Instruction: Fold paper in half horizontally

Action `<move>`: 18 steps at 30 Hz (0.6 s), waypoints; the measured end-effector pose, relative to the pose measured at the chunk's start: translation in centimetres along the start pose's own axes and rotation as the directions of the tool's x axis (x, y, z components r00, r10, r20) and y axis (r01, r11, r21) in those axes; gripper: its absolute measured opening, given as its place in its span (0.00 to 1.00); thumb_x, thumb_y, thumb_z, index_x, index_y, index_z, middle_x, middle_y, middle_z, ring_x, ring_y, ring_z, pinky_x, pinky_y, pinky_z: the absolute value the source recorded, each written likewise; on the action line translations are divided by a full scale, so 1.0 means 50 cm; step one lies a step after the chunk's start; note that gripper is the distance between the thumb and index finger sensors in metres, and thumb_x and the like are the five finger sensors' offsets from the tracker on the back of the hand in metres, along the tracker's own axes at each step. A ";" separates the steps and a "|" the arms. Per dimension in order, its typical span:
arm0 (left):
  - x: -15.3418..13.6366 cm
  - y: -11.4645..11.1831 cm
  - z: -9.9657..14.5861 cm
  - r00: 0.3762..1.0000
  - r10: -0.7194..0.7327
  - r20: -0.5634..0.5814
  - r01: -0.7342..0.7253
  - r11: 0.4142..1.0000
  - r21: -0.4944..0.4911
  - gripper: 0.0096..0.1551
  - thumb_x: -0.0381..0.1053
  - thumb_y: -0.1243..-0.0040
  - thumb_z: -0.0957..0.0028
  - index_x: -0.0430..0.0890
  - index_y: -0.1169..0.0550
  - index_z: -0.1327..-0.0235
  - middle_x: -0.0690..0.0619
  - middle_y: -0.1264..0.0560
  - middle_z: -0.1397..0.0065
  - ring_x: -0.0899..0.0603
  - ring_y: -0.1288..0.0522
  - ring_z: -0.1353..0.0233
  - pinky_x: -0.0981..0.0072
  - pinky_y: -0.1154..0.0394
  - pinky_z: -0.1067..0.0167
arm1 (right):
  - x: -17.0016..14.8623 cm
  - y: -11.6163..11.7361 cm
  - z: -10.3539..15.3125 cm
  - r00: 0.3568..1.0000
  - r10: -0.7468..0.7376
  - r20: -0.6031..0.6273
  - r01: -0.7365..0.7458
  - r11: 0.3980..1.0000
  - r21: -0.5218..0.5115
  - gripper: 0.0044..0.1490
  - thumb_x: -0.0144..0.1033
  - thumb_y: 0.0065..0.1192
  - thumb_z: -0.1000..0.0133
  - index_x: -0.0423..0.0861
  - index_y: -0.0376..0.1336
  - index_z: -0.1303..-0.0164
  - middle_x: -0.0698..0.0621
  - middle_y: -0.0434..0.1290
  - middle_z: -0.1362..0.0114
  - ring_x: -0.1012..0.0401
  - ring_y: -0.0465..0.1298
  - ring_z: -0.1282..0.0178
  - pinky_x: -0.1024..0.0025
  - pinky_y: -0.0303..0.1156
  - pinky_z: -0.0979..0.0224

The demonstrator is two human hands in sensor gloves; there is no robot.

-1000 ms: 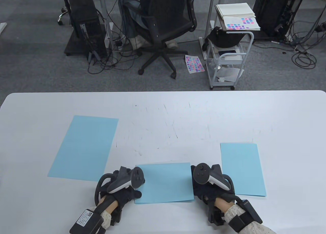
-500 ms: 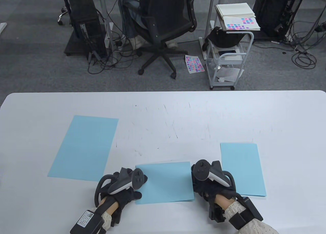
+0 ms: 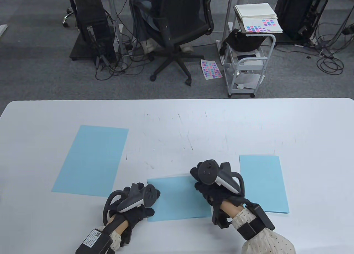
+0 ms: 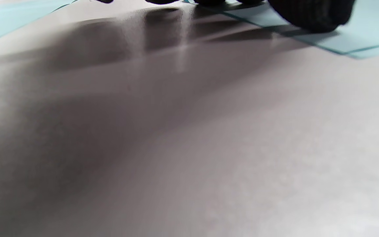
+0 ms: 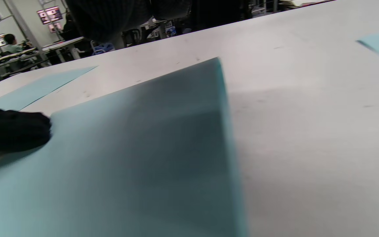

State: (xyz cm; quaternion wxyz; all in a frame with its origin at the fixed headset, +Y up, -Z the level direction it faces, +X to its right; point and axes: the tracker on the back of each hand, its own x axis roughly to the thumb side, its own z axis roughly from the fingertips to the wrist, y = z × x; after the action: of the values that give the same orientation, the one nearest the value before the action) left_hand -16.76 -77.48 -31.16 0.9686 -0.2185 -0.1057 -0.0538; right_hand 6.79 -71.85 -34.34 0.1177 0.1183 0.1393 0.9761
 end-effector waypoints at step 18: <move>0.005 -0.004 0.001 1.000 0.004 0.011 -0.004 1.000 -0.005 0.45 0.68 0.44 0.63 0.76 0.46 0.30 0.72 0.51 0.16 0.51 0.51 0.12 0.44 0.47 0.16 | 0.064 0.127 -0.060 0.990 0.134 0.035 -0.138 0.976 0.168 0.42 0.46 0.58 0.46 0.64 0.47 0.22 0.63 0.42 0.12 0.51 0.31 0.14 0.36 0.27 0.21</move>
State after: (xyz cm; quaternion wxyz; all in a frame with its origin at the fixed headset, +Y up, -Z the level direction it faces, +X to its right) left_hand -16.58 -77.66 -30.96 0.9676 -0.2212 -0.1103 -0.0510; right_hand 1.74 -77.66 -34.60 0.0416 0.1484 0.2121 0.9650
